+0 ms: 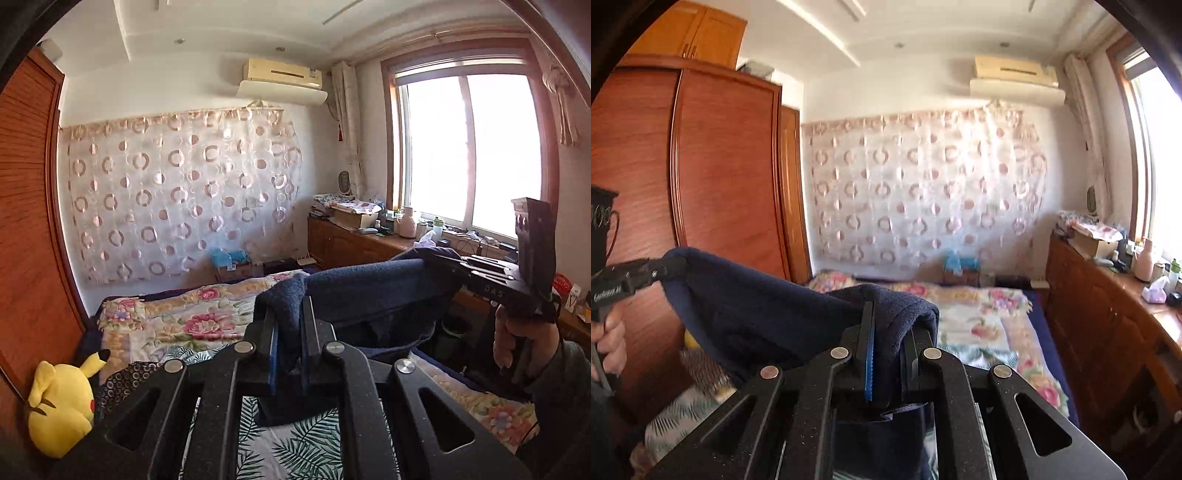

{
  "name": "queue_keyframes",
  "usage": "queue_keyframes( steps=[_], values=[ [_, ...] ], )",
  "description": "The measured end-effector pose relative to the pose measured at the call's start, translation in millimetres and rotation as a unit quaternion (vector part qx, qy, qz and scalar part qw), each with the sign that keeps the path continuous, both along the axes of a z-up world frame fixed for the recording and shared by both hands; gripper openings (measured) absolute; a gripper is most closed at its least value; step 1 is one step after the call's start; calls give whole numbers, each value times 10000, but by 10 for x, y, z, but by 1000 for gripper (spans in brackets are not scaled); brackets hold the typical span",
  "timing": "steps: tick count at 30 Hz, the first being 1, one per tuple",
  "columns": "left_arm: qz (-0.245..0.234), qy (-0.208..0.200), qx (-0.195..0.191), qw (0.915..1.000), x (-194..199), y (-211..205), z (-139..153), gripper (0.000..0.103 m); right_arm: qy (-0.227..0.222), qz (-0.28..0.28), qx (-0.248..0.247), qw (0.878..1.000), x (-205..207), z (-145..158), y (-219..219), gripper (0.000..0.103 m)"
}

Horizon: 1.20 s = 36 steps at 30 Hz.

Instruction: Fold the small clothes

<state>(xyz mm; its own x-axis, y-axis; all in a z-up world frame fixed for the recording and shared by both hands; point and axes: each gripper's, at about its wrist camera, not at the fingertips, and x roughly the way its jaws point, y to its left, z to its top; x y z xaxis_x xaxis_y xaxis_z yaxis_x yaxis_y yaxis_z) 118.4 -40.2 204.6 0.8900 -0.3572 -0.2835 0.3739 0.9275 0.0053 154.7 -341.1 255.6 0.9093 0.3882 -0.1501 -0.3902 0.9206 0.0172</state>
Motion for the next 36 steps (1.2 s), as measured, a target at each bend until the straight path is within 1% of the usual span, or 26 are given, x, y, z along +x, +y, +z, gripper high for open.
queue_keyframes(
  steps=[2,3,4,5,7,9,11,12,14,16,17,18,20,22,24,26,27,28,29,30,31,32,33,34,35,36],
  values=[
    [-6,113,153,9998,-68,29,-208,10,102,69,-102,9999,-95,-127,90,9],
    [-29,288,173,9994,-117,72,-423,10,192,126,-199,9995,-147,-258,99,9],
    [-108,592,146,9981,-166,103,-724,10,342,206,-270,9988,-213,-432,97,9],
    [-177,897,173,9957,-170,88,-1030,10,593,314,-306,9973,-295,-662,75,9],
    [-322,1580,261,9866,-348,99,-1744,10,1237,567,-426,9898,-465,-1234,43,9],
    [-486,2286,131,9722,-547,124,-2395,10,1903,763,-571,9771,-681,-1884,81,9],
    [-537,2670,66,9622,-656,88,-2713,9,2442,840,-675,9637,-847,-2376,126,9],
    [-525,2701,47,9614,-706,82,-2799,9,2581,843,-643,9603,-902,-2525,137,9],
    [-569,2735,38,9602,-754,56,-2859,9,2653,842,-543,9589,-963,-2619,141,9],
    [-590,2694,38,9612,-748,18,-2810,9,2619,861,-413,9604,-983,-2577,103,9],
    [-605,2683,67,9614,-749,12,-2784,9,2598,876,-391,9609,-872,-2545,69,9],
    [-611,2678,105,9615,-759,5,-2778,9,2557,873,-435,9618,-904,-2551,-79,9],
    [-604,2685,262,9610,-783,-38,-2816,9,2503,861,-582,9626,-962,-2554,-53,9],
    [-581,2727,382,9596,-799,-62,-2847,9,2561,878,-774,9595,-845,-2716,-39,10],
    [-545,2839,358,9566,-816,-58,-2931,9,2678,876,-837,9558,-748,-2829,-48,10],
    [-479,2893,352,9554,-820,-42,-2989,10,2777,844,-816,9535,-763,-2878,-60,10],
    [-453,2888,374,9556,-823,-46,-2998,10,2790,828,-825,9531,-755,-2846,-59,11],
    [-452,2871,391,9560,-830,-45,-2993,13,2785,802,-861,9532,-780,-2843,-51,11],
    [-423,2842,394,9570,-839,-36,-2970,15,2799,777,-913,9525,-767,-2834,-21,16],
    [-397,2792,384,9587,-849,-22,-2939,20,2792,722,-979,9525,-769,-2830,-22,20],
    [-349,2702,372,9615,-869,1,-2897,28,2771,689,-1040,9527,-803,-2806,-28,22],
    [-303,2597,349,9646,-883,32,-2853,33,2727,675,-1077,9537,-855,-2760,-42,28],
    [-264,2480,322,9679,-895,64,-2807,44,2623,661,-1102,9564,-882,-2681,-60,35],
    [-253,2397,273,9701,-882,93,-2759,45,2530,641,-1135,9587,-892,-2612,-69,38],
    [-240,2370,232,9709,-842,114,-2727,46,2434,629,-1153,9610,-892,-2510,-75,44],
    [-200,2357,190,9714,-766,136,-2703,49,2321,643,-1157,9636,-859,-2427,-64,46]
  ],
)
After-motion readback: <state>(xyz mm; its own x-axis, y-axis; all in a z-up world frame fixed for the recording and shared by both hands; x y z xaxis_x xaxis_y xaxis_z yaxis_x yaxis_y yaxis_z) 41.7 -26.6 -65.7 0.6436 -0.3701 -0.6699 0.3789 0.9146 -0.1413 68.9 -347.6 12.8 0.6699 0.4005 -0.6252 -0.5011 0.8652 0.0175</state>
